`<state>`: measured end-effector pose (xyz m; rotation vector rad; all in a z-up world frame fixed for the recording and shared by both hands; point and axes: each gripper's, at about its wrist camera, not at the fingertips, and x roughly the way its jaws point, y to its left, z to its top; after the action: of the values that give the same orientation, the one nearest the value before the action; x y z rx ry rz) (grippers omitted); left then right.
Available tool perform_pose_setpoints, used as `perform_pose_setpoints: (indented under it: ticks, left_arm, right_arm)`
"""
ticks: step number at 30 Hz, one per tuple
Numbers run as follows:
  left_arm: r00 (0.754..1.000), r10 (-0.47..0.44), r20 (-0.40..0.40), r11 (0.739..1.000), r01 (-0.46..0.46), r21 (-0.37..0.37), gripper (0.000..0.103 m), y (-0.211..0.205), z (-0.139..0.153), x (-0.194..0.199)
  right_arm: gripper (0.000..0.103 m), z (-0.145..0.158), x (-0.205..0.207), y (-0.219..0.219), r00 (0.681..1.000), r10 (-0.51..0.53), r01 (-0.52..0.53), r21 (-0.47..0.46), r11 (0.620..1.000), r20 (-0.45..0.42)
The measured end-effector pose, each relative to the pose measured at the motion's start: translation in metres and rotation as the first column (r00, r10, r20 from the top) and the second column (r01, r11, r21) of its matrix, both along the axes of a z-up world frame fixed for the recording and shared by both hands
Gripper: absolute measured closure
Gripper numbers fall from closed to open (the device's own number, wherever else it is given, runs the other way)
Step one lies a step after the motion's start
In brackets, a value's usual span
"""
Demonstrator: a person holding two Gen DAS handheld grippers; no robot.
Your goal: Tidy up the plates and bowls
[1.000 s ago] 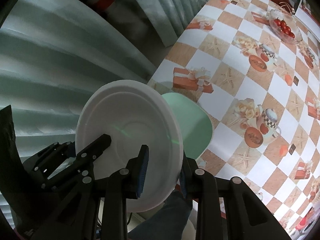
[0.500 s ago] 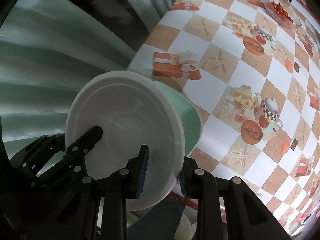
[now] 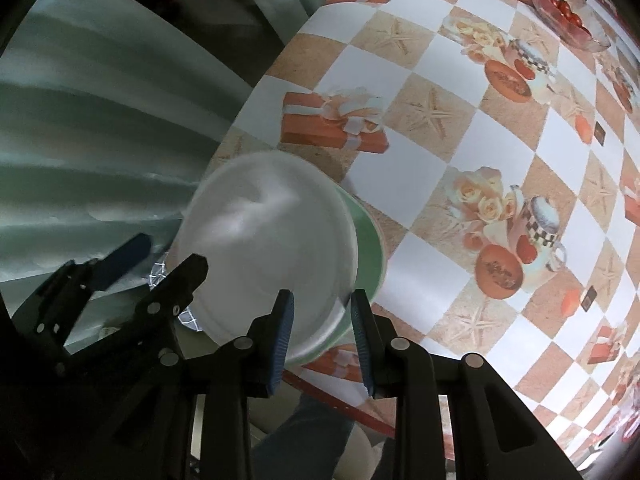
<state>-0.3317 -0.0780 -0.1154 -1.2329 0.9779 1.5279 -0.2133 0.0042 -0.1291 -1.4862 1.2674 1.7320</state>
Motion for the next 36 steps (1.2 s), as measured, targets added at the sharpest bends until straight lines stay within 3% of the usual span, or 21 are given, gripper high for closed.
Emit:
perform_pose_setpoints:
  ticks: [1,3,6,7,14,20,36]
  left_arm:
    - [1.000,0.006,0.002,1.000,-0.006,0.004,0.026,-0.001,0.001,-0.001]
    - [1.000,0.013,-0.003,1.000,-0.013,0.004,0.025,-0.003,0.002,-0.004]
    - [0.999,0.015,-0.030,1.000,-0.015,-0.011,0.010,-0.004,0.006,-0.008]
    - [0.999,0.007,-0.035,1.000,-0.008,-0.013,0.005,-0.005,0.007,-0.007]
    - [0.993,-0.067,-0.098,0.997,0.070,0.028,0.001,-0.012,0.029,0.010]
    - [0.993,-0.101,-0.057,0.994,0.103,0.026,0.001,-0.013,0.037,0.019]
    - [0.981,-0.172,-0.094,0.985,0.171,-0.022,0.001,-0.020,0.040,0.036]
  right_arm:
    - [0.070,0.001,0.002,0.001,1.000,-0.003,0.003,-0.001,1.000,-0.001]
    - [0.052,0.004,0.006,0.002,1.000,-0.007,0.007,0.017,1.000,0.012]
    - [0.010,0.012,0.012,0.005,1.000,-0.023,0.023,0.028,0.999,-0.001]
    - [0.002,0.015,0.013,0.006,1.000,-0.026,0.027,0.029,0.999,-0.011]
    - [0.000,0.044,0.010,-0.004,1.000,0.025,-0.026,0.109,0.994,0.004]
    - [0.000,0.053,0.012,-0.012,1.000,0.021,-0.020,0.094,0.995,-0.007]
    - [0.000,0.061,0.019,-0.015,1.000,-0.012,0.013,0.084,0.996,-0.015]
